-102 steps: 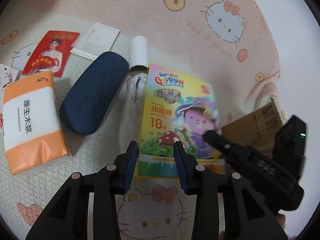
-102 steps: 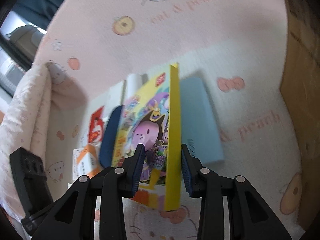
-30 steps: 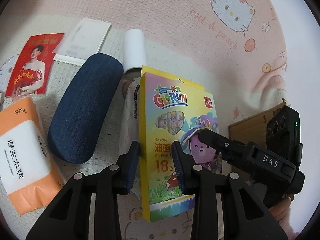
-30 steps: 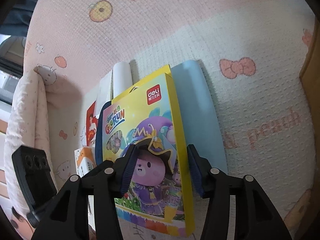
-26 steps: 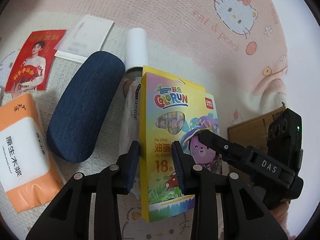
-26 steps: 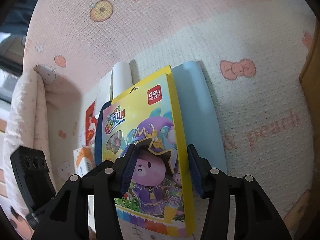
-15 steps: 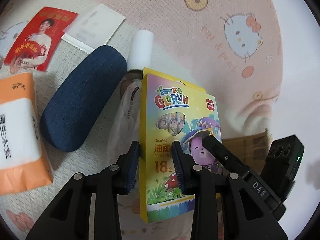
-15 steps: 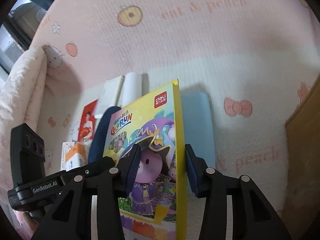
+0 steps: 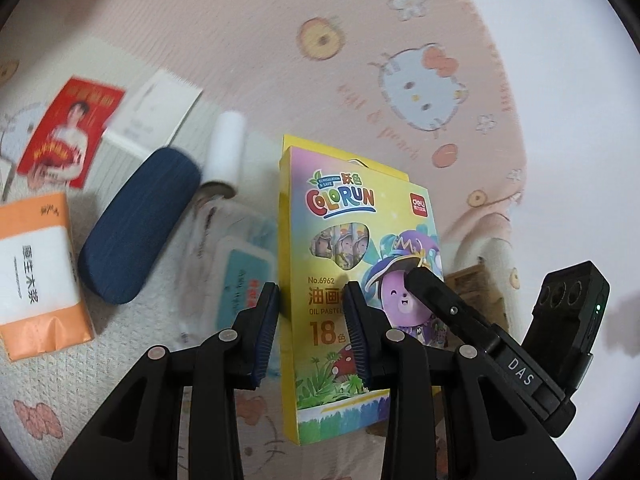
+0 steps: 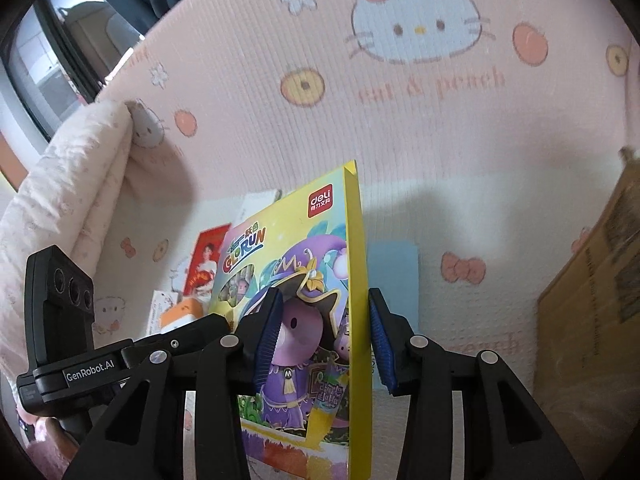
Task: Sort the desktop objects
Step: 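Carry the pastel box with the right gripper over the cardboard box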
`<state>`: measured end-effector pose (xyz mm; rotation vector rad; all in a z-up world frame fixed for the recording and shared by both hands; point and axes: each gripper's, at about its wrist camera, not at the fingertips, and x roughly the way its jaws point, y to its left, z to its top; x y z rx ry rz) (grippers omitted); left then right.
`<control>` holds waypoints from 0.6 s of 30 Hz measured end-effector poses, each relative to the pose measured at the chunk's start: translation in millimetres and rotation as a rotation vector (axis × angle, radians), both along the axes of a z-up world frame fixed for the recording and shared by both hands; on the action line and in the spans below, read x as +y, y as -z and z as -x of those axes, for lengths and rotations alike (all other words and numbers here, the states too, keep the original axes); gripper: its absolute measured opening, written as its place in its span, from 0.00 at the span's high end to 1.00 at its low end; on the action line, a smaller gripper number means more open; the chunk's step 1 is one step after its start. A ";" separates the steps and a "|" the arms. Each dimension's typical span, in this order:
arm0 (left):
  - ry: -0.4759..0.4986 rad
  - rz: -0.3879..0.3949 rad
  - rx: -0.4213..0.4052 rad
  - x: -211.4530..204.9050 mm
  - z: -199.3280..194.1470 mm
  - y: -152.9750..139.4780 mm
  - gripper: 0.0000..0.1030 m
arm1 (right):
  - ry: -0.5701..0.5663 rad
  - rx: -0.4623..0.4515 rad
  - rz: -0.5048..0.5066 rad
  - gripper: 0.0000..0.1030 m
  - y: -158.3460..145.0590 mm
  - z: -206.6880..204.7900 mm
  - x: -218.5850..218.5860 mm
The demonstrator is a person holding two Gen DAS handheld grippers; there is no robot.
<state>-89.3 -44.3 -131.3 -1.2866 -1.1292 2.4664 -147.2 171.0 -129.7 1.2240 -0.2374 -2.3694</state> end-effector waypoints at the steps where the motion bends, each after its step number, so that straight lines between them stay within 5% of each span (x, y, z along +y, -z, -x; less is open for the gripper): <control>1: 0.003 0.011 0.015 2.8 -1.3 -6.6 0.65 | 0.003 0.008 0.006 0.61 -5.7 -1.5 3.3; 18: 0.038 0.100 0.198 53.1 -27.1 -98.4 0.64 | 0.027 0.185 0.067 0.61 -94.4 -48.0 51.1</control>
